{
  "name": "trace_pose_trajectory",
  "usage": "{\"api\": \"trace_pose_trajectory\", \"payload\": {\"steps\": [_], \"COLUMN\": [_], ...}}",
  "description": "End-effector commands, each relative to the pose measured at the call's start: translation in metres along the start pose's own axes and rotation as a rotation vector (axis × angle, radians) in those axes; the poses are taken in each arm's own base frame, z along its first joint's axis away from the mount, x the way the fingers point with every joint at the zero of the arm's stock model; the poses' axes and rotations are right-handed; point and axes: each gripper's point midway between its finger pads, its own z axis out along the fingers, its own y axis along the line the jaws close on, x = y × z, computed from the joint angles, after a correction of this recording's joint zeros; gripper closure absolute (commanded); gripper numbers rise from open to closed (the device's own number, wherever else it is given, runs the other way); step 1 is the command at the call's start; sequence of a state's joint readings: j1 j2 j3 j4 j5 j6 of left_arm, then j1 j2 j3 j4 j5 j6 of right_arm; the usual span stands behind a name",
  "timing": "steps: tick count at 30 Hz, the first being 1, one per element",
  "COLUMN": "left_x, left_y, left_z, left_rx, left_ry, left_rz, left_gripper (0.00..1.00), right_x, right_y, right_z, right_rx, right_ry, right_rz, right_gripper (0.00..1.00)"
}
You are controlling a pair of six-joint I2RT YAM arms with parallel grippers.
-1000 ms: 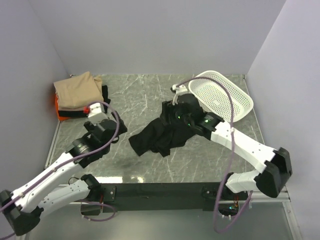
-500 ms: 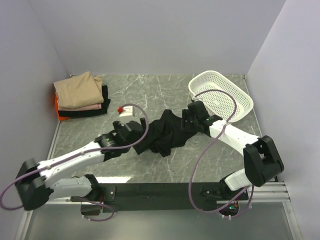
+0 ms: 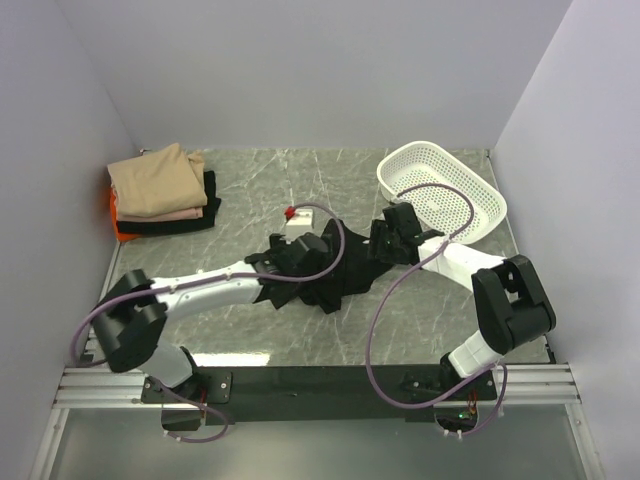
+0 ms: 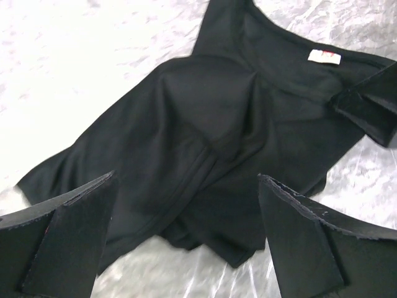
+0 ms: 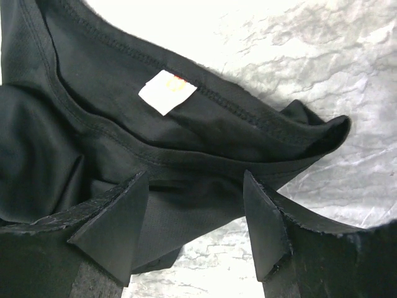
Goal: Fold and stack the t-shirts
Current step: Flatten the tshirt out
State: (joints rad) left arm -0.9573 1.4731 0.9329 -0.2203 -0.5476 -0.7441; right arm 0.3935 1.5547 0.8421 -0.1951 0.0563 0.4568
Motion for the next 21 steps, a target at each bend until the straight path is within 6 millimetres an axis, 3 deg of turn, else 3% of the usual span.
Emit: {"api": "trace_pose_trajectory", "payload": {"steps": [1,10,19,20,21], "left_x": [-0.017,-0.009,0.005,0.004,0.007], "left_y": [-0.026,-0.022,-0.009,-0.009,-0.006], "left_z": [0.013,0.049,0.073,0.075,0.077], "left_rx": [0.029,-0.11,-0.175,-0.175,-0.179], "left_ry": [-0.048,-0.04,-0.019,-0.02,-0.014], "left_rz": [0.021,0.108,0.129,0.127,0.129], "left_gripper": [0.01,0.05,0.27,0.31,0.34], "right_x": [-0.009,-0.016,-0.016,-0.016,-0.015], "right_y": [-0.006,-0.025,-0.029,-0.028,-0.029], "right_z": [0.003,0.014,0.022,0.021,0.021], "right_rx": [-0.002,0.023,0.045,0.044,0.045], "right_ry": [-0.038,-0.038,-0.023,-0.02,-0.019], "right_rz": [0.041,0.09,0.098,0.094,0.091], "right_gripper": [0.31,0.31,0.35,0.36,0.45]}}
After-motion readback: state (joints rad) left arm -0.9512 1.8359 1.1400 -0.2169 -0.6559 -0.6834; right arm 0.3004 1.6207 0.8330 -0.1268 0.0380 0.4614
